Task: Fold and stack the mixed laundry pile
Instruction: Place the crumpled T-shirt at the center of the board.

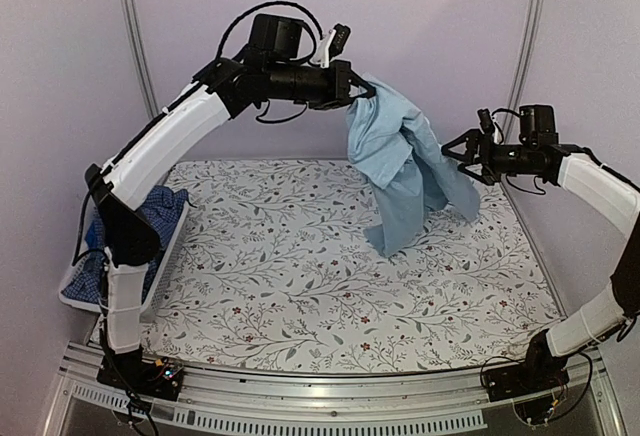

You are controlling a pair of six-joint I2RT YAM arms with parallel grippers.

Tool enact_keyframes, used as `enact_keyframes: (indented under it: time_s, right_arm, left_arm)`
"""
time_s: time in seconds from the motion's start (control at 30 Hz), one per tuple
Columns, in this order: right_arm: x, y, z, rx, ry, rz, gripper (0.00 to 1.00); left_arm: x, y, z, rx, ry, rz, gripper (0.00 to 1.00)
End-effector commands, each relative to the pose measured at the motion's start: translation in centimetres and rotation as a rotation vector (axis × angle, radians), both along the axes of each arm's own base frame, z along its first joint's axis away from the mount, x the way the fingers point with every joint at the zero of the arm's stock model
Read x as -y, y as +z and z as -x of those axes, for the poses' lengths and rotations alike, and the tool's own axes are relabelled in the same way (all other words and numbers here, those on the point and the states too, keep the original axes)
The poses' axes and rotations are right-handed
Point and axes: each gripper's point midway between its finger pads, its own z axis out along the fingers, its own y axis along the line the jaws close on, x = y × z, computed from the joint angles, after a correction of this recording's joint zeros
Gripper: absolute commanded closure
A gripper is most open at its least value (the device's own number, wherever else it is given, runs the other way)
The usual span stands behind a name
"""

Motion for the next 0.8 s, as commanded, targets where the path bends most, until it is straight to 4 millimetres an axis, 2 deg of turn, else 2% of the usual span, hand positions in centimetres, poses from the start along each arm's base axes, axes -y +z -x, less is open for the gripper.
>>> enact_keyframes:
  time_s: [0.0, 0.1, 0.2, 0.27, 0.33, 0.4, 0.47, 0.53, 0.63, 0.67, 0.7, 0.73, 0.77]
  right_arm:
    - [-0.3, 0.5, 0.9, -0.002, 0.028, -0.016, 0.01]
    - [-0.4, 1.3, 0.9, 0.007, 0.040, -0.027, 0.01]
    - [-0.7, 2.1, 0.9, 0.017, 0.058, -0.045, 0.01]
    - [-0.9, 2.7, 0.9, 0.023, 0.068, -0.056, 0.01]
    - [-1.0, 3.1, 0.9, 0.026, 0.075, -0.061, 0.01]
    - [-1.0, 3.4, 0.8, 0.026, 0.078, -0.063, 0.01]
    - [-1.1, 3.3, 1.0, 0.020, 0.085, -0.067, 0.01]
    - [-1.1, 3.1, 1.1, 0.011, 0.084, -0.070, 0.01]
    - [-0.5, 2.5, 1.3, -0.006, 0.061, -0.068, 0.01]
    - [0.1, 2.5, 1.4, -0.010, 0.042, -0.069, 0.01]
    - [0.8, 2.1, 1.4, -0.022, 0.022, -0.070, 0.01]
    - [1.5, 1.6, 1.4, -0.037, -0.004, -0.067, 0.01]
    - [2.1, 1.3, 1.5, -0.047, -0.029, -0.062, 0.01]
  left_arm:
    - [-2.6, 2.5, -0.9, 0.094, 0.126, -0.011, 1.00]
    - [-7.7, 5.9, -2.6, 0.161, 0.298, 0.005, 1.00]
    - [-11.6, 10.4, -1.9, 0.275, 0.388, 0.025, 1.00]
    - [-12.6, 12.6, -0.7, 0.333, 0.386, 0.039, 1.00]
    - [-12.6, 14.0, 0.8, 0.372, 0.349, 0.061, 1.00]
    - [-11.2, 14.5, 2.1, 0.401, 0.304, 0.070, 1.00]
    - [-8.1, 13.2, 3.1, 0.405, 0.230, 0.054, 1.00]
    - [-4.6, 10.4, 3.5, 0.390, 0.164, 0.005, 1.00]
    - [1.3, 4.0, 3.7, 0.350, 0.067, -0.097, 1.00]
    - [3.0, 1.6, 3.7, 0.327, 0.036, -0.129, 0.91]
    - [4.2, -0.7, 3.6, 0.294, 0.007, -0.153, 0.63]
    - [5.3, -3.0, 3.8, 0.259, -0.033, -0.183, 0.28]
    - [5.9, -4.5, 4.0, 0.250, -0.053, -0.215, 0.05]
